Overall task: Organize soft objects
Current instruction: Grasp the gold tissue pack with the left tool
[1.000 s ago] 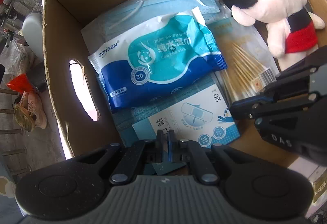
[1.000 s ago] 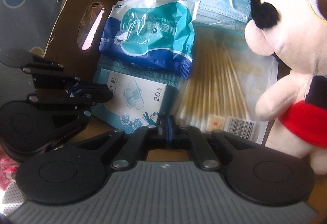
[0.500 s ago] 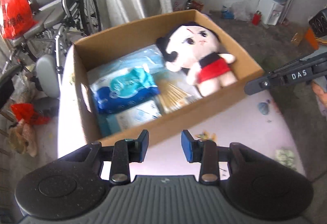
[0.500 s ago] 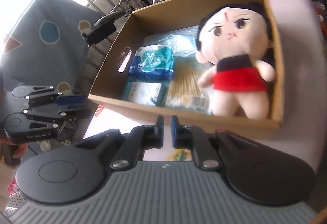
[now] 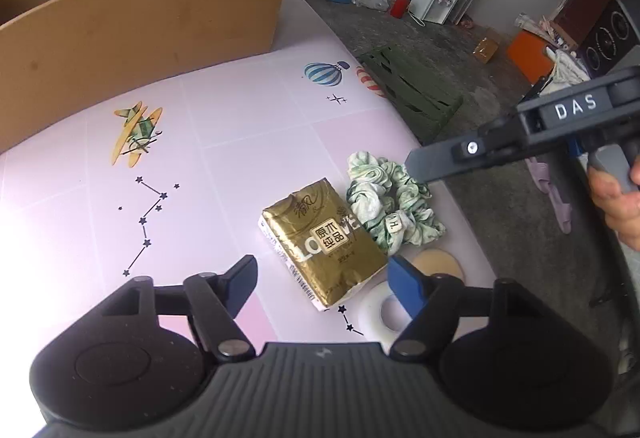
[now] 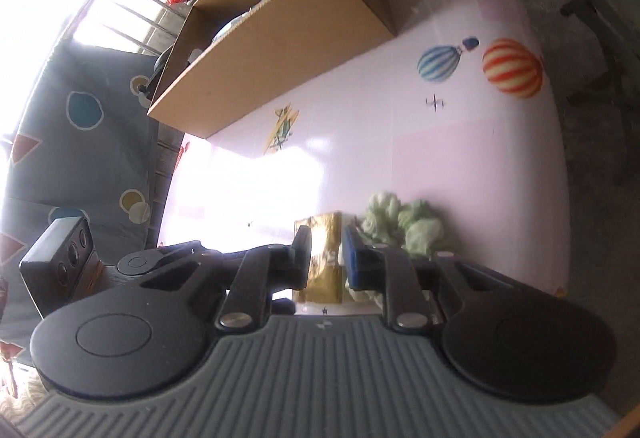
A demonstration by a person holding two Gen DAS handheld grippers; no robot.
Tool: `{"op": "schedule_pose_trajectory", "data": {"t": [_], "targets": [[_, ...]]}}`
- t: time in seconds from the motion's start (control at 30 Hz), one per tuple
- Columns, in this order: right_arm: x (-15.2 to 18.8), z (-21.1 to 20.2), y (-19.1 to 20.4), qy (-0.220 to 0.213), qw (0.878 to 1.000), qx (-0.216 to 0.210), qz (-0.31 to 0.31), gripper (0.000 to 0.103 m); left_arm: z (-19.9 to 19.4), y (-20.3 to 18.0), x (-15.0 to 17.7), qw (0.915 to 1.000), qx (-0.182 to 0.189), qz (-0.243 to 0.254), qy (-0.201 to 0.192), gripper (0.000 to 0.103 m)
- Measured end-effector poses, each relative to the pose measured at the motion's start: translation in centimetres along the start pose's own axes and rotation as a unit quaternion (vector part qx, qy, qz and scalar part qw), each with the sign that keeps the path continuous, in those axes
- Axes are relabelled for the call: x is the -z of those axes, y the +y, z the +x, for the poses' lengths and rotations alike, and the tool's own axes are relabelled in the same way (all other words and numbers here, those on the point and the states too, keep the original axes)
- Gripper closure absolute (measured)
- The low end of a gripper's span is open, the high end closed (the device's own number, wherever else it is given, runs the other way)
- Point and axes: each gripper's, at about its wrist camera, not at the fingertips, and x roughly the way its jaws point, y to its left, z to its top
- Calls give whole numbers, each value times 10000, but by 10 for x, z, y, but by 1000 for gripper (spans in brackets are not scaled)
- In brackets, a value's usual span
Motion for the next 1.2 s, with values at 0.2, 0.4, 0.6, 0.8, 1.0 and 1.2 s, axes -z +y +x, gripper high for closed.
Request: {"op": "schedule_pose_trajectory", "data": {"t": [0.2, 0.4, 0.6, 0.8, 1.0, 1.2], "targets": [[24, 16, 10, -241, 9996, 138, -92, 86, 31, -21, 9, 9988, -390, -72, -296, 34], [11, 22, 18, -135, 9998, -9, -118, 86, 20, -11, 16, 9985, -495, 23, -231, 36], [0, 45, 41, 63, 9992, -352, -171, 83, -13, 32, 39, 9964, -759, -91, -377, 38], [0, 97, 80, 489, 9972, -309, -463, 77, -29, 57, 50, 9951, -857, -79, -487, 30], [-3, 114, 92, 449, 9985, -146, -267, 67, -38, 59, 50, 9896, -1276, -168, -641, 25], [-1, 133, 94, 605, 9981, -91, -48, 63, -26, 58, 54, 9903, -1161, -369, -674, 35]]}}
